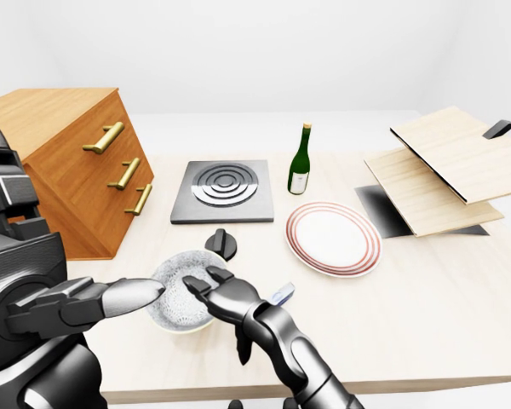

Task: Pick up the akita bowl and put it on the plate.

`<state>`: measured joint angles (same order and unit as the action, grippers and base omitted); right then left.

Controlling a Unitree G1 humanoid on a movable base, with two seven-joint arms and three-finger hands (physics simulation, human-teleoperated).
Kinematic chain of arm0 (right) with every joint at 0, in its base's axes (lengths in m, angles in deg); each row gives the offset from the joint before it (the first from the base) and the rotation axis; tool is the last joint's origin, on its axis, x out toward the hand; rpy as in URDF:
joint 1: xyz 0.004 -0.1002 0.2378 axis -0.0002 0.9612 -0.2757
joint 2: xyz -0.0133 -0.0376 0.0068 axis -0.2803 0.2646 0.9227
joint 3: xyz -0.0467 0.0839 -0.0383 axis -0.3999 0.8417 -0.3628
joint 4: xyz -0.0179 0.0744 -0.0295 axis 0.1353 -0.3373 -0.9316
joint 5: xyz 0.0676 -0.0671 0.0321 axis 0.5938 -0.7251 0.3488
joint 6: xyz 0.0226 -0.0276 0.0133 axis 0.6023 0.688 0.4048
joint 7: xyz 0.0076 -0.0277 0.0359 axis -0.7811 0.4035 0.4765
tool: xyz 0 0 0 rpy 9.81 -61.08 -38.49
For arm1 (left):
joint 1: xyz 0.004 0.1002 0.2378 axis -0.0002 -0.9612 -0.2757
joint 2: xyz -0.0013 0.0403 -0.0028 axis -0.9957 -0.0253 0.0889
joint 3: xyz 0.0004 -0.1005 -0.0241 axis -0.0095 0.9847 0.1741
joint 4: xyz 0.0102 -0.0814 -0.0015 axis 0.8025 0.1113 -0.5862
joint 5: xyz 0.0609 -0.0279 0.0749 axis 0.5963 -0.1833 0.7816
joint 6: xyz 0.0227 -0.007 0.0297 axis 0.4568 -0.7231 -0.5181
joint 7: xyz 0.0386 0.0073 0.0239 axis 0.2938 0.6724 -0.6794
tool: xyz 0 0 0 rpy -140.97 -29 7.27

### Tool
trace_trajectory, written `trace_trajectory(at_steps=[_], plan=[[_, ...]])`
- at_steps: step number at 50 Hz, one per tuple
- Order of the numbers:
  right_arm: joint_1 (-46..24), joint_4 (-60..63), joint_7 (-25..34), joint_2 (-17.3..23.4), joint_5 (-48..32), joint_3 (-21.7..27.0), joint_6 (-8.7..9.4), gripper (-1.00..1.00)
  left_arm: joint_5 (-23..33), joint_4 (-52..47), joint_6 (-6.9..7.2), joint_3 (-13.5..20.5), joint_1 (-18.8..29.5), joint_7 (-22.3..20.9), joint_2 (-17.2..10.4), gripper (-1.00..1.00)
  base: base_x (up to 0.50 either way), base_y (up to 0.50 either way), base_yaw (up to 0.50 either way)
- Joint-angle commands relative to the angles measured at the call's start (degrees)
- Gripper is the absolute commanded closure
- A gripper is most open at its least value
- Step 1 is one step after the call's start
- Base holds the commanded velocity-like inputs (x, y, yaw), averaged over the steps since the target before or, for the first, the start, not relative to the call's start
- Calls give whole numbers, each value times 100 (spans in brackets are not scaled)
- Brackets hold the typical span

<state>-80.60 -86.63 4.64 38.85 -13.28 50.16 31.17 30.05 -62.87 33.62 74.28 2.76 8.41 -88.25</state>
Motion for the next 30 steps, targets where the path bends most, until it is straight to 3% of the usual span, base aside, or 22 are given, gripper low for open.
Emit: trace_trajectory(at_steps=[1, 4, 5, 6, 7, 8, 30], plan=[[-18, -249, 98, 8, -67, 51, 0, -100, -15, 0, 0, -1, -4, 16, -21, -100, 0, 0, 0], [-86, -327, 35, 4, -125, 99, 0, -84, -6, 0, 0, 8, 2, -8, 4, -100, 0, 0, 0], [-93, -339, 23, -5, -134, 109, 0, -53, -7, 0, 0, 1, -6, -4, -4, -100, 0, 0, 0], [-131, -386, -68, -15, -200, 119, 0, 58, -6, 0, 0, 1, -2, 0, -5, -100, 0, 0, 0], [-144, -410, -98, -21, -229, 126, 0, 69, -17, 0, 0, 7, 0, 4, -9, -100, 0, 0, 0], [-151, -422, -134, -19, -273, 126, 0, 100, -34, 0, 0, 11, 0, 17, -21, -100, 0, 0, 0], [-11, -37, -211, -71, -475, -33, 0, 100, -77, 0, 0, -95, -147, 20, -113, -100, 0, 0, 0]])
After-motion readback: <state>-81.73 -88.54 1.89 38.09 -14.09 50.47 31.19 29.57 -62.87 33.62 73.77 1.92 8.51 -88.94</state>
